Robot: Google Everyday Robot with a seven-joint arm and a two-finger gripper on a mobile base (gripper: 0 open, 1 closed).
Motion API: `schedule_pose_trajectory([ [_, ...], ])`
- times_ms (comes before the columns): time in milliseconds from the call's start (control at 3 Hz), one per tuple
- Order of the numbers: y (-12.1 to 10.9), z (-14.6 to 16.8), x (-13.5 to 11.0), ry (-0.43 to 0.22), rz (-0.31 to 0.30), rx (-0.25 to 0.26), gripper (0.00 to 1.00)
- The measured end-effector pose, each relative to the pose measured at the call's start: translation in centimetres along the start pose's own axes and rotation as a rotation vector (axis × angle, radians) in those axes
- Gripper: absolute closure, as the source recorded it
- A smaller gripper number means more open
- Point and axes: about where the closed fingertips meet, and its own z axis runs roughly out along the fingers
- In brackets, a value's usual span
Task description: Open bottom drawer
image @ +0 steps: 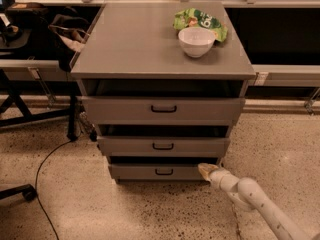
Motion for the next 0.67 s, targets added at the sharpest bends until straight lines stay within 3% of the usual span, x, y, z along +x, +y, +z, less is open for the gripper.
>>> schedule_pose_trajectory([
  [667, -1.6, 2.7, 2.1, 0.036, -0.004, 0.037, 1.0],
])
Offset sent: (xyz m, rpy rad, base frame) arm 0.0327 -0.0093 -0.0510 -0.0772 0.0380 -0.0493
